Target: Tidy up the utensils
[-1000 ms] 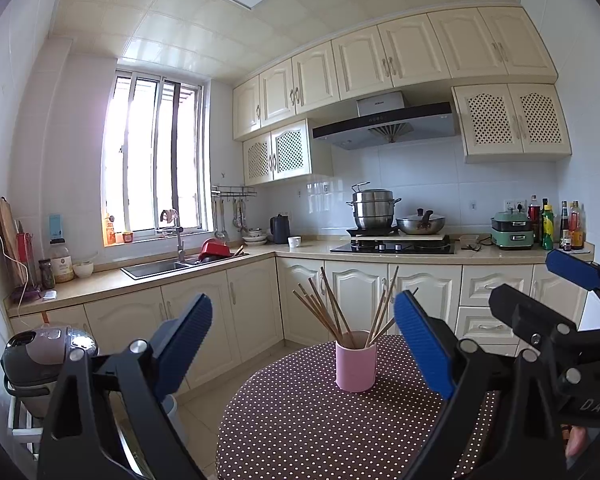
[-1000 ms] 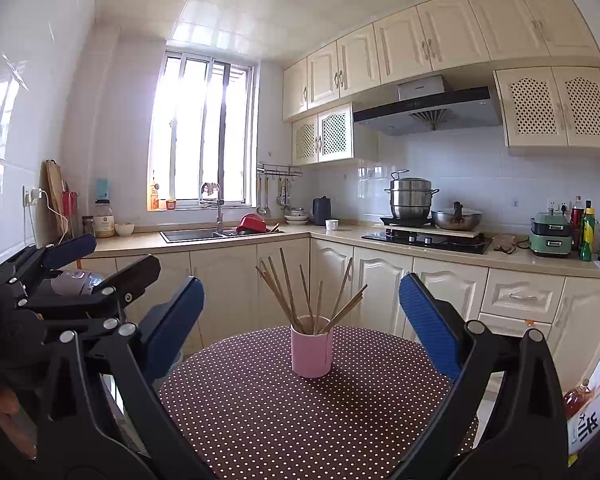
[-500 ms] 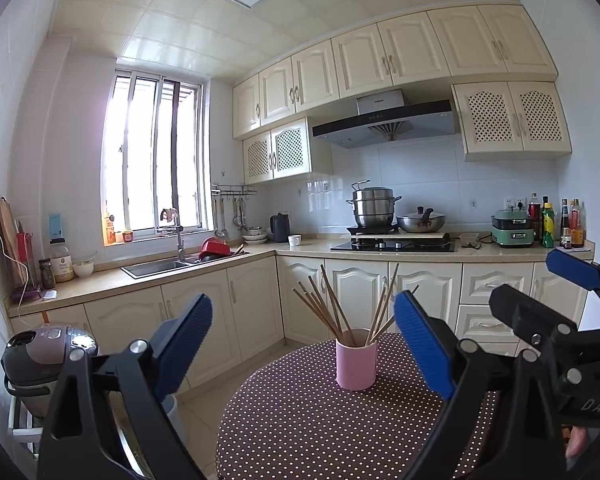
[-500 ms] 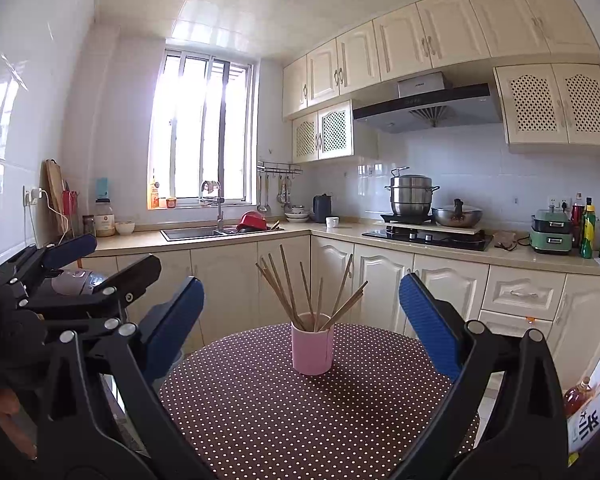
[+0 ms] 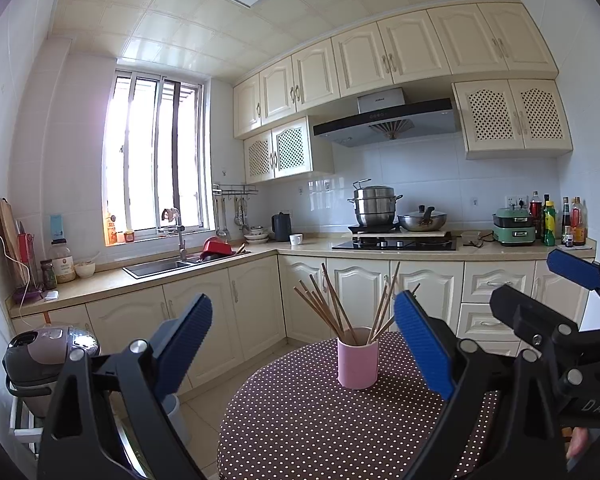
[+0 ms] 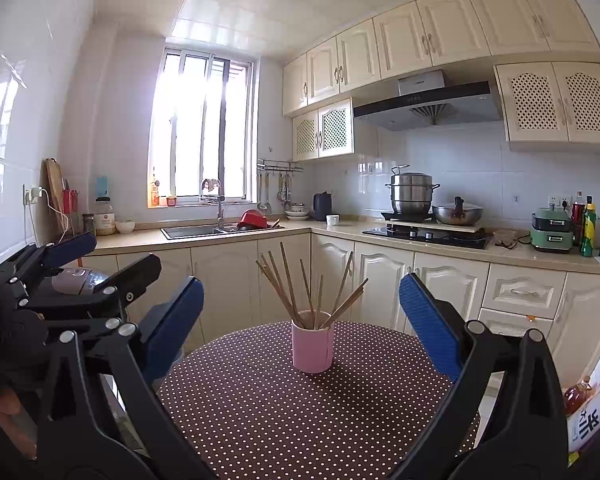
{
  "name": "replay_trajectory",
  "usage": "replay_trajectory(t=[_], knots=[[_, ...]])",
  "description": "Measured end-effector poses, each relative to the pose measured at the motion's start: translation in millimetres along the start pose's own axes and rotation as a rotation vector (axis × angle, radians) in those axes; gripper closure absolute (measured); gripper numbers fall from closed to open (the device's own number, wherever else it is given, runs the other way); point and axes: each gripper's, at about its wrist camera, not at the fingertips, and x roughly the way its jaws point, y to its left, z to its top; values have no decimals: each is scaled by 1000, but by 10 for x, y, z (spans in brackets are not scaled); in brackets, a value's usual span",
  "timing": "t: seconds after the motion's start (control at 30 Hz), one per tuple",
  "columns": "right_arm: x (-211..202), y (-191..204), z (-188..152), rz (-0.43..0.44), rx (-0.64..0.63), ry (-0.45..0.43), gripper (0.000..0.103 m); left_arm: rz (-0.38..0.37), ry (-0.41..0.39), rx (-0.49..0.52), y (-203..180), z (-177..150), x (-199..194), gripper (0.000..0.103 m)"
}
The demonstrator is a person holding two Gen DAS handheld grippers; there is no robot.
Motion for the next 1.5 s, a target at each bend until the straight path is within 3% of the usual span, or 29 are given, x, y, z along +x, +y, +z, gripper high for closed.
replay_trajectory(t=[1.5], knots=[[39,21,-33,4,6,12,7,8,10,-6,-64,-23,6,12]])
